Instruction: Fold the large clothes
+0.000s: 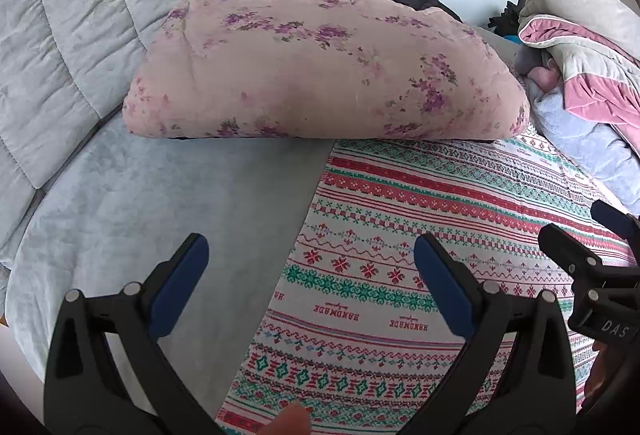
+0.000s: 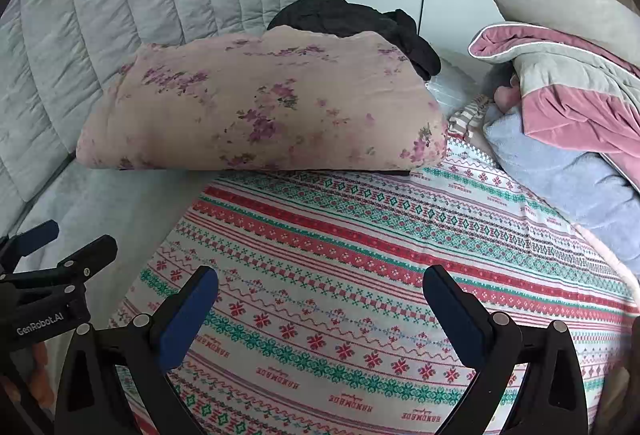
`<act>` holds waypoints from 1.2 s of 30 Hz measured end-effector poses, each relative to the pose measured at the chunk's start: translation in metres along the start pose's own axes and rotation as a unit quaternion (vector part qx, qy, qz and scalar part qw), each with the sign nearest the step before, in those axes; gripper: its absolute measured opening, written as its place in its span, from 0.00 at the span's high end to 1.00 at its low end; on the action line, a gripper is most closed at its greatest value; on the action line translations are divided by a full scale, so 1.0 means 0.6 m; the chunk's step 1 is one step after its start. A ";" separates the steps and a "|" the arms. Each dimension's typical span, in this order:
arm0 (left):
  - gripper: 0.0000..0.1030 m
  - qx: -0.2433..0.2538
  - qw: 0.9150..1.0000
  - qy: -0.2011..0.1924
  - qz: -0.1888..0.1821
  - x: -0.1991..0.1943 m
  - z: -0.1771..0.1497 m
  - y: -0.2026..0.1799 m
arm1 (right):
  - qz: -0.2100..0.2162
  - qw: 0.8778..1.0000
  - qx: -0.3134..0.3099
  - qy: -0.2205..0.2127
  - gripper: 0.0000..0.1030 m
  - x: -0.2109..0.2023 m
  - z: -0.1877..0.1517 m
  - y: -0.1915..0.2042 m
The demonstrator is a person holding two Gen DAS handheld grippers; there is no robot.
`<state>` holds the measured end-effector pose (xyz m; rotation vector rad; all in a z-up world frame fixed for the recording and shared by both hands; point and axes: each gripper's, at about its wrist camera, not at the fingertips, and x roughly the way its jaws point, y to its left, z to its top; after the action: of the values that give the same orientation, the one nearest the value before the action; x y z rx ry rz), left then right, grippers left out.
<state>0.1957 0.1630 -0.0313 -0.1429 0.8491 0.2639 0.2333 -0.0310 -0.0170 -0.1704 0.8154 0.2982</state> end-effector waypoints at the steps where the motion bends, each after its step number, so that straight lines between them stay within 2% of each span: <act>1: 0.01 -0.001 1.000 0.001 -0.001 0.000 0.000 0.000 | 0.000 1.000 -0.001 -0.001 0.00 -0.001 0.000 0.001; 36: 0.01 -0.004 1.000 0.009 -0.005 0.003 -0.001 0.002 | 0.004 1.000 -0.002 0.004 0.00 0.000 -0.003 0.004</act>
<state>0.1962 0.1644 -0.0333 -0.1577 0.8640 0.2579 0.2311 -0.0293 -0.0183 -0.1719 0.8227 0.3058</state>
